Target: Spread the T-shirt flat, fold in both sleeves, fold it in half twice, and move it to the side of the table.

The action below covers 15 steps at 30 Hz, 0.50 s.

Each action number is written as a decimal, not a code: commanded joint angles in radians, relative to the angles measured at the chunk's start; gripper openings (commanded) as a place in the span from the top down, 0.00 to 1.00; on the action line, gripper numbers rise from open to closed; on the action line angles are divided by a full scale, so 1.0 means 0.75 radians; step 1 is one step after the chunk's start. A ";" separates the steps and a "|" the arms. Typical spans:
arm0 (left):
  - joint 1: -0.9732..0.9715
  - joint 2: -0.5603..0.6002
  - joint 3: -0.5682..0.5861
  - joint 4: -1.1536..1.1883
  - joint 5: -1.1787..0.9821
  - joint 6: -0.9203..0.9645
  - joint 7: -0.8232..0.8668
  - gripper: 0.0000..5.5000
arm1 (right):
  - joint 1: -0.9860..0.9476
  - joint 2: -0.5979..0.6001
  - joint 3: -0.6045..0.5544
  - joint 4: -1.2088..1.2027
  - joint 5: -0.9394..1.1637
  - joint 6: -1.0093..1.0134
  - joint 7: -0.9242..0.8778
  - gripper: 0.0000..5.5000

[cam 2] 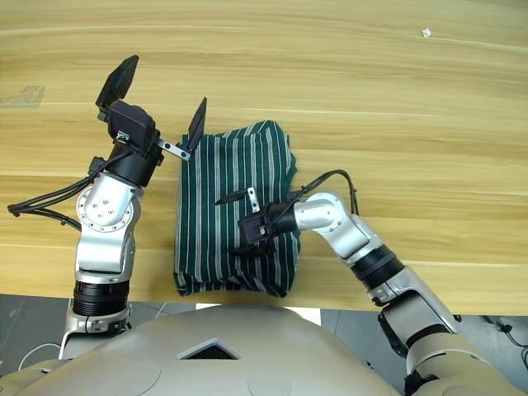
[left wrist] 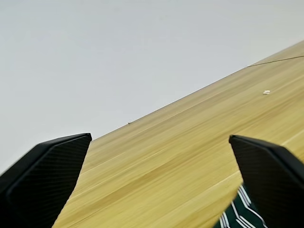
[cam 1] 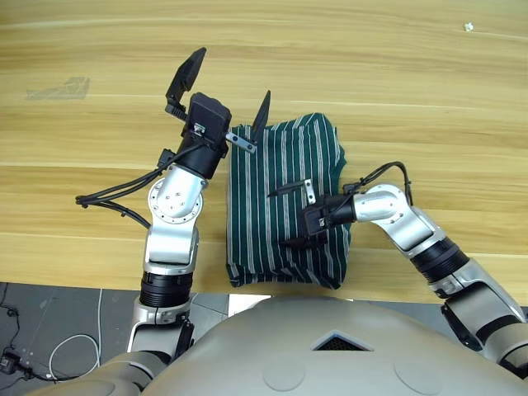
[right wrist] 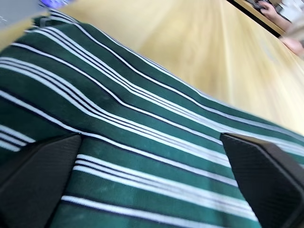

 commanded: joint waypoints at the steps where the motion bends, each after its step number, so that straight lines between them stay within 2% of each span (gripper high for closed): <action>1: 0.005 0.117 0.023 -0.052 0.103 -0.052 -0.030 0.02 | 0.031 -0.078 -0.194 -0.227 0.206 0.130 0.020 0.02; 5: 0.059 0.309 0.189 -0.188 0.110 -0.139 -0.114 0.02 | 0.124 -0.097 -0.464 -0.592 0.579 0.330 -0.070 0.02; 7: 0.137 0.388 0.274 -0.253 0.119 -0.183 -0.152 0.02 | 0.246 -0.128 -0.550 -0.729 0.675 0.382 -0.106 0.02; 10: 0.333 0.478 0.294 -0.316 0.182 -0.298 -0.217 0.02 | 0.485 -0.224 -0.653 -0.771 0.581 0.323 -0.112 0.02; 13: 0.573 0.594 0.242 -0.265 0.365 -0.522 -0.261 0.02 | 0.597 -0.371 -0.701 -0.604 0.226 0.028 -0.116 0.02; 15: 0.655 0.679 0.220 -0.176 0.552 -0.662 -0.239 0.02 | 0.647 -0.443 -0.728 -0.539 0.118 -0.108 -0.104 0.02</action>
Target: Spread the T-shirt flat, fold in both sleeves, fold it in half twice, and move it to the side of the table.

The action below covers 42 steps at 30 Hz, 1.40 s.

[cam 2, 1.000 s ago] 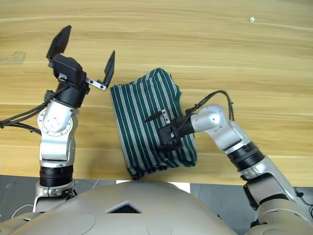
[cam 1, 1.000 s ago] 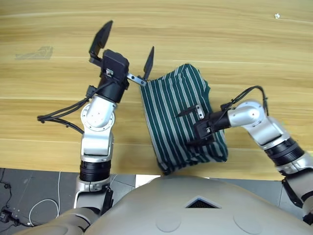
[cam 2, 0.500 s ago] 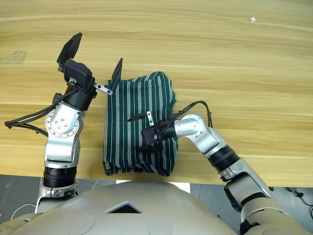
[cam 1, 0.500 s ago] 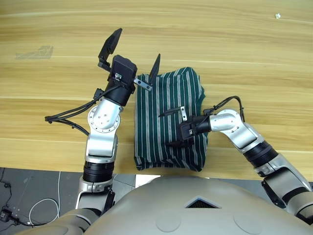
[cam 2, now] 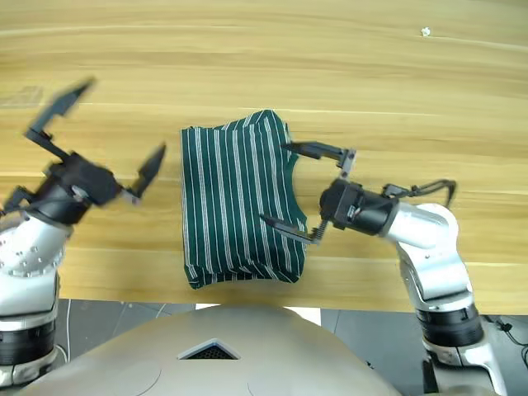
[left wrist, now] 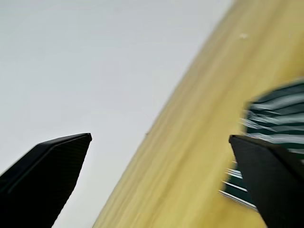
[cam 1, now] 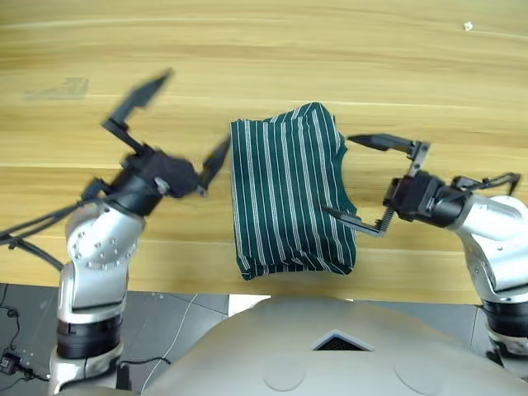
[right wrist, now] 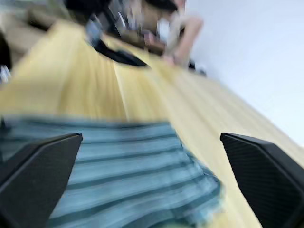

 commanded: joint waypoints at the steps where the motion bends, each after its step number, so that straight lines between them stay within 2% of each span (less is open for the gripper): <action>1: 0.161 0.162 -0.037 0.154 0.310 -0.246 0.018 0.02 | 0.086 -0.144 -0.064 0.125 -0.222 -0.262 0.004 0.02; 6: 0.357 0.290 0.071 0.221 0.498 -0.466 0.088 0.02 | 0.090 -0.259 -0.099 0.332 -0.478 -0.597 -0.081 0.02; 11: 0.436 0.325 0.102 0.231 0.555 -0.545 0.099 0.02 | 0.084 -0.286 -0.040 0.462 -0.630 -0.729 -0.151 0.02; 22: 0.440 0.294 -0.115 0.245 0.516 -0.575 0.054 0.02 | 0.125 -0.260 0.237 0.437 -0.579 -0.699 -0.102 0.02; 31: 0.285 0.322 -0.182 0.496 0.549 -0.587 0.105 0.02 | 0.093 -0.260 0.309 0.457 -0.554 -0.660 -0.114 0.02; 42: 0.262 0.357 -0.309 0.513 0.483 -0.576 0.061 0.02 | 0.035 -0.246 0.397 0.469 -0.575 -0.658 -0.119 0.02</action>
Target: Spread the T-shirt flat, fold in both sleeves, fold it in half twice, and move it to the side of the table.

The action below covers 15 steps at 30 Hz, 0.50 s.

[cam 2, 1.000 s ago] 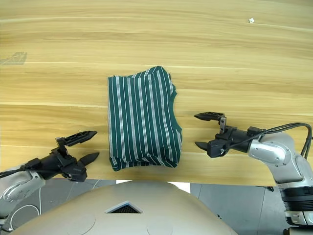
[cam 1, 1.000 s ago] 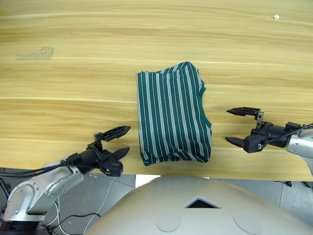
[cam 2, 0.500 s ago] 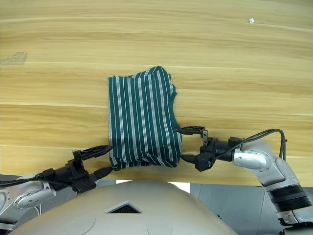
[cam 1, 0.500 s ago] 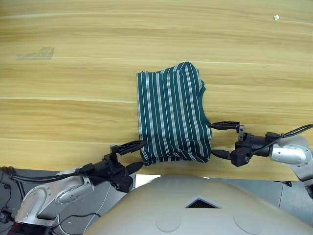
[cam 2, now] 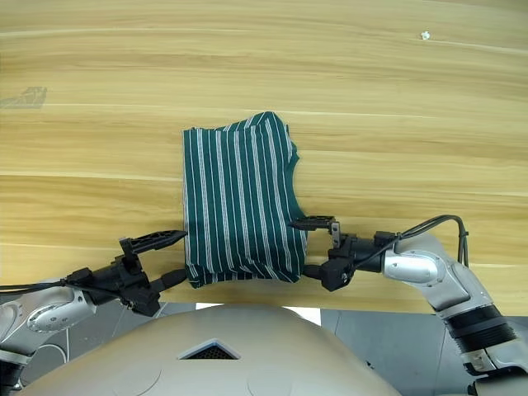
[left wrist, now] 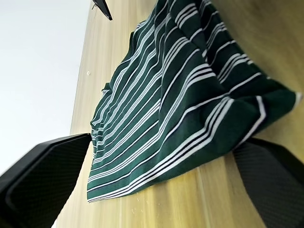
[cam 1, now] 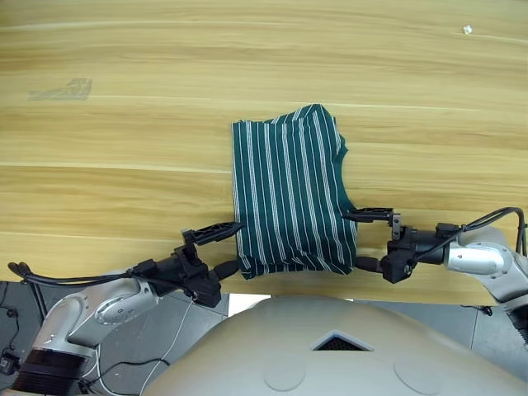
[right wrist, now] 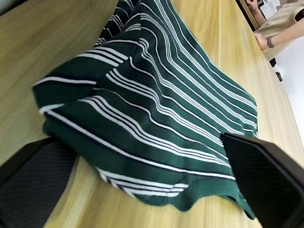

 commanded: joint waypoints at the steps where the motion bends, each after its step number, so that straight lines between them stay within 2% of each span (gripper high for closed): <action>1: 0.046 0.048 -0.088 0.086 0.118 0.087 -0.135 0.02 | 0.032 -0.007 0.061 0.049 -0.110 0.066 0.048 0.02; 3: 0.044 0.064 -0.092 0.075 0.106 0.086 -0.149 0.02 | 0.039 -0.010 0.069 0.040 -0.105 0.072 0.052 0.02; 4: 0.040 0.072 -0.095 0.070 0.099 0.085 -0.156 0.02 | 0.043 -0.012 0.073 0.033 -0.103 0.077 0.055 0.05; 10: 0.019 0.091 -0.139 0.051 0.091 0.104 -0.173 0.23 | 0.048 -0.029 0.089 0.010 -0.088 0.089 0.062 0.27; 11: 0.019 0.090 -0.144 0.047 0.092 0.108 -0.173 0.24 | 0.044 -0.028 0.092 0.011 -0.088 0.090 0.063 0.28; 15: 0.030 0.092 -0.160 0.034 0.101 0.126 -0.171 0.41 | 0.027 -0.018 0.107 0.020 -0.086 0.088 0.067 0.45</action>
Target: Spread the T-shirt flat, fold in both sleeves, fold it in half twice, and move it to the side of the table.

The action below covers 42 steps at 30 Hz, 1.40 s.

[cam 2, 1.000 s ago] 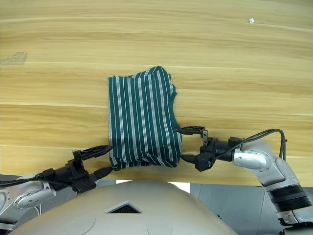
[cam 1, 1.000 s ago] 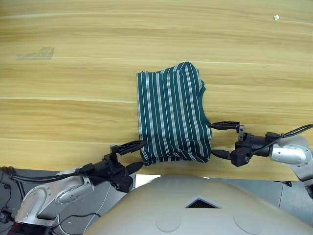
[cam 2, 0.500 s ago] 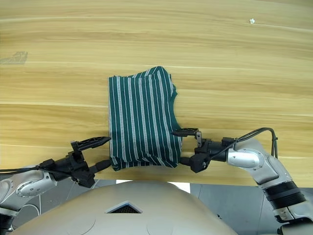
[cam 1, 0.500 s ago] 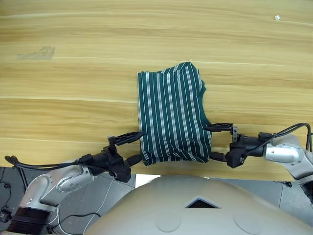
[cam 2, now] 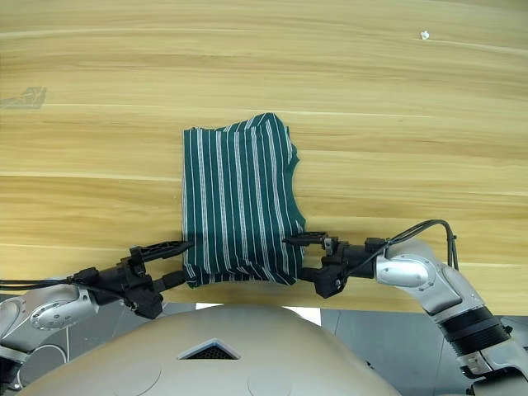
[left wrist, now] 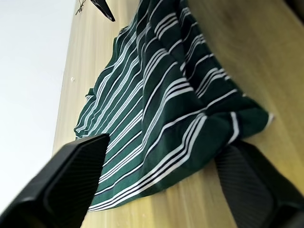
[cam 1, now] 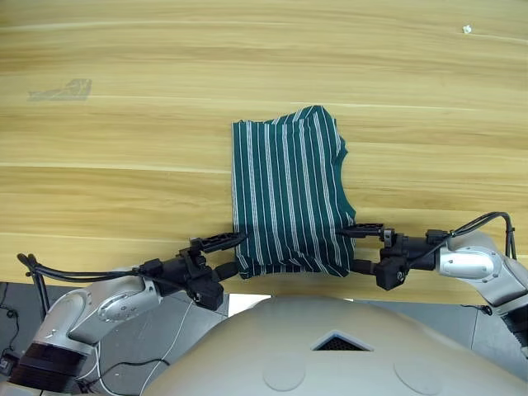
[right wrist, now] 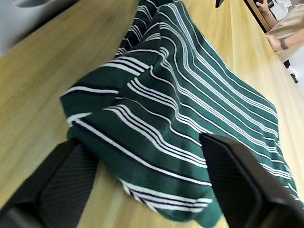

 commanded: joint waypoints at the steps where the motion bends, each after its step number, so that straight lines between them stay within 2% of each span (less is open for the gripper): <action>1: 0.060 0.036 -0.069 0.044 0.117 0.074 -0.116 0.45 | 0.001 -0.016 0.035 0.047 -0.085 0.049 0.051 0.49; 16: 0.090 0.054 -0.092 0.006 0.118 0.107 -0.100 0.91 | -0.015 0.012 0.055 0.073 -0.058 0.068 0.044 0.99; 18: 0.089 0.052 -0.095 0.002 0.117 0.112 -0.105 0.96 | -0.014 0.013 0.057 0.074 -0.057 0.071 0.044 1.00; 21: 0.092 0.051 -0.090 0.001 0.111 0.118 -0.103 0.98 | -0.017 0.019 0.063 0.070 -0.049 0.085 0.052 1.00; 24: 0.115 0.054 -0.065 -0.018 -0.066 0.171 -0.138 0.99 | -0.017 0.026 0.065 0.066 -0.035 0.099 0.059 1.00; 25: 0.130 0.060 -0.051 -0.038 -0.185 0.217 -0.171 0.99 | -0.014 0.023 0.057 0.050 0.010 0.125 0.071 1.00; 29: 0.205 0.127 0.080 -0.194 -0.682 0.486 -0.350 0.99 | -0.003 -0.034 -0.068 -0.092 0.475 0.435 0.179 1.00; 34: 0.292 0.186 0.247 -0.351 -1.083 0.696 -0.549 0.99 | -0.037 -0.060 -0.246 -0.116 0.834 0.731 0.305 1.00; 37: 0.319 0.201 0.301 -0.402 -1.199 0.776 -0.654 0.99 | -0.019 -0.055 -0.280 -0.161 0.889 0.833 0.348 1.00; 42: 0.398 0.160 0.332 -0.528 -1.213 0.836 -0.737 0.99 | 0.023 -0.075 -0.363 -0.294 1.014 1.031 0.411 1.00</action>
